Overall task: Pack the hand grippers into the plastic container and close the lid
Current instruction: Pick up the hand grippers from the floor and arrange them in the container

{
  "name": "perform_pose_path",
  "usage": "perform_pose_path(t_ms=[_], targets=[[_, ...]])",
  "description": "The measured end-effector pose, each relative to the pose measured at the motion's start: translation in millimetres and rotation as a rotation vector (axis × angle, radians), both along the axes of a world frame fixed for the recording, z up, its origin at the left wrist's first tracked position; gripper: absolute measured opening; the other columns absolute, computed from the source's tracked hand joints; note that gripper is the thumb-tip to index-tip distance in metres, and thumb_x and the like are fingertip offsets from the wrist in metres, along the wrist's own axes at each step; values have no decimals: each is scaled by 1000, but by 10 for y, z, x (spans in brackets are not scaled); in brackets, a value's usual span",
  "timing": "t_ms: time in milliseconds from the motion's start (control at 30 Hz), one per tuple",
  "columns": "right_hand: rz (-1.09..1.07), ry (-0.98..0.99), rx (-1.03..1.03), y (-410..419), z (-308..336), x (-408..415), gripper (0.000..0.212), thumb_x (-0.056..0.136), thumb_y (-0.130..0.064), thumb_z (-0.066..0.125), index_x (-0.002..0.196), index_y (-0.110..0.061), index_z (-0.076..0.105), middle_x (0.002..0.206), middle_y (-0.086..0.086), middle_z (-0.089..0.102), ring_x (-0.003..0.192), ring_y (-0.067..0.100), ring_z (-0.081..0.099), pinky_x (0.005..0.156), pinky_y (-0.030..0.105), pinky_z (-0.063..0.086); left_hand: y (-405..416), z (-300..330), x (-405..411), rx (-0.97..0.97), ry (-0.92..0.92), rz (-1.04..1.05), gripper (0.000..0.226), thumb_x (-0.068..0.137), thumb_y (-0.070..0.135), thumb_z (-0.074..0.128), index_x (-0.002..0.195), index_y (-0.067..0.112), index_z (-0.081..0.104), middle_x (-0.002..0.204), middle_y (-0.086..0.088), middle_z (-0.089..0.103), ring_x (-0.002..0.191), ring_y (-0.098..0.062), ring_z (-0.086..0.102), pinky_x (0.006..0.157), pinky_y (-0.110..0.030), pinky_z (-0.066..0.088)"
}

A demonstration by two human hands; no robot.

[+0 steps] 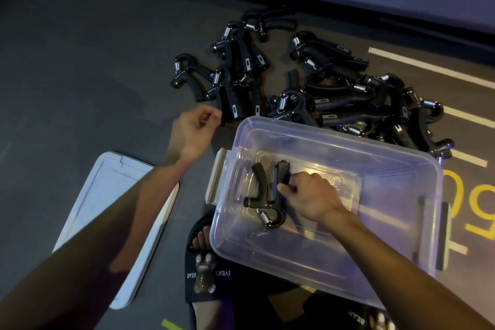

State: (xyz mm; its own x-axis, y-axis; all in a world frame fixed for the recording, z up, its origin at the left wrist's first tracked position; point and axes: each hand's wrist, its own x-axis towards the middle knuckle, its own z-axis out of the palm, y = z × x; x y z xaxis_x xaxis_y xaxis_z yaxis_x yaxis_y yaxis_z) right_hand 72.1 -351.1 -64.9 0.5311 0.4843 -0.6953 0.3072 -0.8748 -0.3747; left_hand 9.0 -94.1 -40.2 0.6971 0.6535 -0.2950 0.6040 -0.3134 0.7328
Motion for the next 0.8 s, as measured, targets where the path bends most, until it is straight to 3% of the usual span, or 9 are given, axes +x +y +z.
perform_pose_path(t_ms=[67, 167, 300, 433, 600, 700, 800], targets=[[-14, -24, 39, 24, 44, 13, 43, 97, -51, 50, 63, -25, 44, 79, 4, 60, 86, 33, 63, 67, 33, 41, 82, -88, 186, 143, 148, -71, 25, 92, 51, 66, 92, 29, 76, 92, 3, 78, 91, -17, 72, 85, -37, 57], [-15, -22, 72, 61, 89, -5, 42, 96, -49, 51, 63, -25, 43, 87, 10, 67, 87, 34, 63, 71, 35, 45, 84, -145, 387, 219, 321, -121, 53, 80, 75, 63, 84, 24, 76, 83, 5, 75, 83, -17, 70, 78, -35, 57], [-10, -16, 98, 33, 118, -36, 33, 97, -46, 51, 72, -25, 52, 84, 7, 66, 83, 31, 64, 70, 35, 48, 25, -176, 539, 241, 409, -133, 65, 76, 78, 65, 73, 14, 71, 69, 0, 70, 71, -18, 68, 68, -31, 50], [0, -10, 98, 1, 143, -47, 29, 97, -44, 52, 77, -25, 55, 88, 9, 68, 85, 30, 64, 72, 36, 48, 4, -151, 594, 263, 478, -164, 60, 75, 76, 69, 74, 16, 72, 71, 1, 67, 68, -18, 62, 70, -31, 48], [-17, -38, 142, 0, 211, -63, 28, 96, -43, 52, 85, -21, 64, 91, 8, 71, 89, 31, 65, 77, 39, 53, 45, 0, 468, 205, 361, -102, 58, 80, 69, 59, 65, 14, 63, 69, -3, 68, 77, -27, 68, 69, -33, 53], [-67, -59, 252, -29, 289, -62, 24, 96, -40, 54, 86, -22, 65, 86, 2, 73, 86, 27, 67, 79, 41, 54, 191, 307, 351, 174, 223, 69, 58, 75, 65, 49, 81, 11, 72, 83, -11, 74, 88, -31, 70, 81, -38, 56], [-149, -43, 413, -54, 477, -54, 17, 96, -33, 57, 83, -25, 64, 77, -3, 75, 75, 19, 71, 76, 41, 56, 299, 695, 211, 290, 114, 111, 56, 76, 57, 52, 90, 8, 74, 85, -17, 73, 88, -33, 69, 75, -40, 54]])
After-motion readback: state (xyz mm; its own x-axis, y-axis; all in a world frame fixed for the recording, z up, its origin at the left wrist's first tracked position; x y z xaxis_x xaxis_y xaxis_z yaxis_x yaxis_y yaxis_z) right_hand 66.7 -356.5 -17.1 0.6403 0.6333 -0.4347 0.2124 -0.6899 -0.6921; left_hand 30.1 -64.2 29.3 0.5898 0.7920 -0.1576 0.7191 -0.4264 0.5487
